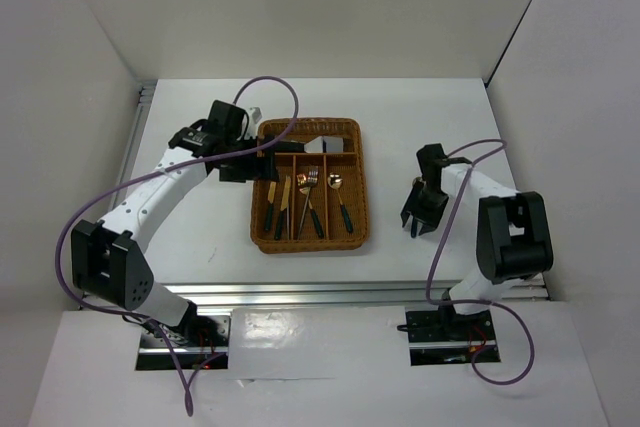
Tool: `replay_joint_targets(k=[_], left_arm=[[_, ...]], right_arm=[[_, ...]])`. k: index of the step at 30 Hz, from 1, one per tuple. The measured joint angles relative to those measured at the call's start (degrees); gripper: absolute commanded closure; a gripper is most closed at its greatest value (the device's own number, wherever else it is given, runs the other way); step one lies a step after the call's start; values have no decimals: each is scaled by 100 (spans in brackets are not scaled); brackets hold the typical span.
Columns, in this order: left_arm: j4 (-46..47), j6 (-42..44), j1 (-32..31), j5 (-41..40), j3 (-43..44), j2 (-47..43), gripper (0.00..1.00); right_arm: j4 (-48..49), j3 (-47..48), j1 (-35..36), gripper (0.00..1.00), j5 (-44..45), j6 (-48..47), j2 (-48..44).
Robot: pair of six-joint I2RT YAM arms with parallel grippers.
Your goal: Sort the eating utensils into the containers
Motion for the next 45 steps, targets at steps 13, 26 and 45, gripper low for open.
replay_joint_targets(k=[13,26,45], left_arm=[[-35,17,103,42,-114,0,5],[-39,81,114,55,-114,0,5],[-33,374,984,507,-109,-17,5]], right_arm=[[192,61,0,100,136,-267,424],[-568,1029,260,100,-136,-212,376],[-1556,3346,2959,100,-188,363,629]])
